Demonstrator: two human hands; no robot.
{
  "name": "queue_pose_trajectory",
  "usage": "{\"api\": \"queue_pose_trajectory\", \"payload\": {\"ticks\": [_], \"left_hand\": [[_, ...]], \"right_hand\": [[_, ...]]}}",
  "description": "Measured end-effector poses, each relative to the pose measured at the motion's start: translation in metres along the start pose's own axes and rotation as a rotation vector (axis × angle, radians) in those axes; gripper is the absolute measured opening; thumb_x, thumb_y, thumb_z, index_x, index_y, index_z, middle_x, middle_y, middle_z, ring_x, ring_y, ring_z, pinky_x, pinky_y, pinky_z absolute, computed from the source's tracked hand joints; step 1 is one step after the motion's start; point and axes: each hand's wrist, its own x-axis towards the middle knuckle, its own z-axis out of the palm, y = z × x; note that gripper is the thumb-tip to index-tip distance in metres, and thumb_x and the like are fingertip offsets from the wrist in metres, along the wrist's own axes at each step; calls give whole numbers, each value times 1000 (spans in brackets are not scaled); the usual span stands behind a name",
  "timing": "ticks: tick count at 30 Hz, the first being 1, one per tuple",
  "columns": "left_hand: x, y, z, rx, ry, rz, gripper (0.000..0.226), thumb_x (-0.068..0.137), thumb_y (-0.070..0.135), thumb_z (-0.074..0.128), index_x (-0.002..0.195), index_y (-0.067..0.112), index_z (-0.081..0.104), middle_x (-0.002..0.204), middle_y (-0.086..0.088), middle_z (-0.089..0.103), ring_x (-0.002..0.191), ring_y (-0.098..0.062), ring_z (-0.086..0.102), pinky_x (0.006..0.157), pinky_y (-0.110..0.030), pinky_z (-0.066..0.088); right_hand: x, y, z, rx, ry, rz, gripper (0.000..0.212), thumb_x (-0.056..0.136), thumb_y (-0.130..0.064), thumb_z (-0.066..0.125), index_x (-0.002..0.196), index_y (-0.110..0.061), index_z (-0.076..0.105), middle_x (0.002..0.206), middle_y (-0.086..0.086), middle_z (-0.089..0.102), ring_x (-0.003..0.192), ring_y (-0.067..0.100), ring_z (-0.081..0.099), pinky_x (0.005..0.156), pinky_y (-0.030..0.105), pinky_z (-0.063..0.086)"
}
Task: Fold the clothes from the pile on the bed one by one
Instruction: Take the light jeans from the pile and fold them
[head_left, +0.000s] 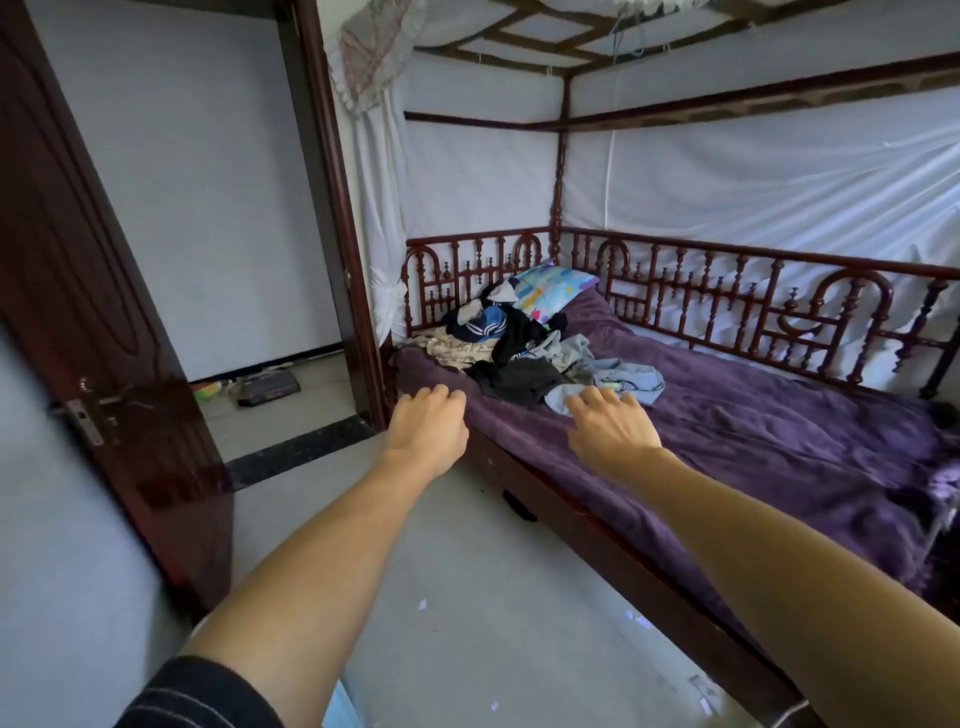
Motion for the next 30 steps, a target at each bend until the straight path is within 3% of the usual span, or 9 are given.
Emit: {"api": "queue_pose_trajectory", "payload": {"ticks": [9,30], "left_hand": [[62,-9,89,-12,-119,24,24,94,25,45,113,13,55,113,-7,58,107,-27,55,84,-39,41],[356,-106,299,-102,-188,54,19,92,29,48,103,15,54,105,-5,60,100,-26,58,74,-36,43]], "right_hand": [[68,7,87,24,-82,17,33,93,-29,43,123,-16,47,124,9,54,113,29,50,90,41,39],[398,45,268,74,-244,23,39,96,-33,42,131,-17,44,128,7,52,119,27,48,96,41,39]]}}
